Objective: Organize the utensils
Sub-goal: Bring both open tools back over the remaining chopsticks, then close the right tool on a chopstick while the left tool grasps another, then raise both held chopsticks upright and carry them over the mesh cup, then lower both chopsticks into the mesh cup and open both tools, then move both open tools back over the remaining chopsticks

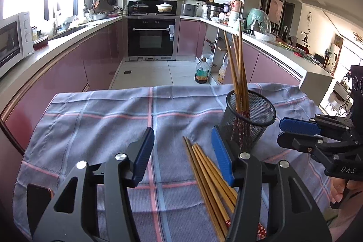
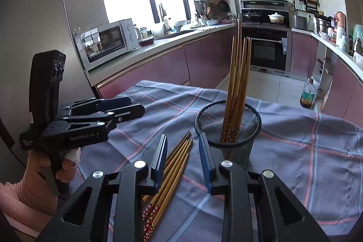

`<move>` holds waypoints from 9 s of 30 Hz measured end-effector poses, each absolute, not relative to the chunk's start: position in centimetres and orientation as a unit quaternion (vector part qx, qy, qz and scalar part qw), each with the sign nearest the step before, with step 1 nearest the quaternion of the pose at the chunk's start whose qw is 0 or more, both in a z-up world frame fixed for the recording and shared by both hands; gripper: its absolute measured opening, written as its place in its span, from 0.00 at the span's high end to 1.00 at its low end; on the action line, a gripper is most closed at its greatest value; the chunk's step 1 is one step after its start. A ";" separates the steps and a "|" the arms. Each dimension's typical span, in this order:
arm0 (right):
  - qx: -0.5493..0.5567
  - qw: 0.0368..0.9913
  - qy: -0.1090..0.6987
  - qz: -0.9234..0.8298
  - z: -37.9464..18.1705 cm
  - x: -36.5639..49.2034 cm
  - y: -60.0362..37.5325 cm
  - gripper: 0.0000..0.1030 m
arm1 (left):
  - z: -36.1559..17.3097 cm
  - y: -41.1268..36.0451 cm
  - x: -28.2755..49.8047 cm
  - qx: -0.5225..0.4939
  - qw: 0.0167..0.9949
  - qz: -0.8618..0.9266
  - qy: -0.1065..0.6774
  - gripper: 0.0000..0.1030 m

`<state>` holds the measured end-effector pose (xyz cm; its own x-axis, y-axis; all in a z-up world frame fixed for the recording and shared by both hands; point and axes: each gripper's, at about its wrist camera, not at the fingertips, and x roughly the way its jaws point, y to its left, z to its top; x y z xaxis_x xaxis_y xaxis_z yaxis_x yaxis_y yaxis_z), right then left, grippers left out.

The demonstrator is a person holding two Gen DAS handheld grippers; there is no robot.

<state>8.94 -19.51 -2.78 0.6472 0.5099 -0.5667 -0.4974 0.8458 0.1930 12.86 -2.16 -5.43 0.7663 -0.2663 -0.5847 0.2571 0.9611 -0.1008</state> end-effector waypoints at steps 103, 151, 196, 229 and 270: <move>0.004 0.870 0.438 0.224 -11.7 11.1 -16.2 0.95 | -15.3 -5.1 16.2 -0.005 0.883 -0.129 0.452 0.92; 0.087 0.911 0.294 0.274 -1.1 8.3 -22.4 0.95 | -0.4 -0.8 9.3 -0.100 0.923 -0.231 0.291 0.93; 0.074 0.956 0.179 0.219 6.6 11.4 -25.0 0.95 | 6.0 -6.9 16.3 -0.077 0.935 -0.259 0.228 0.93; 0.067 0.939 0.266 0.206 2.9 15.9 -23.4 0.95 | 2.7 -9.1 19.8 -0.031 0.917 -0.255 0.306 0.93; 0.047 0.911 0.303 0.275 -1.0 10.2 -21.4 0.72 | -2.9 -5.7 16.4 -0.014 0.926 -0.201 0.320 0.61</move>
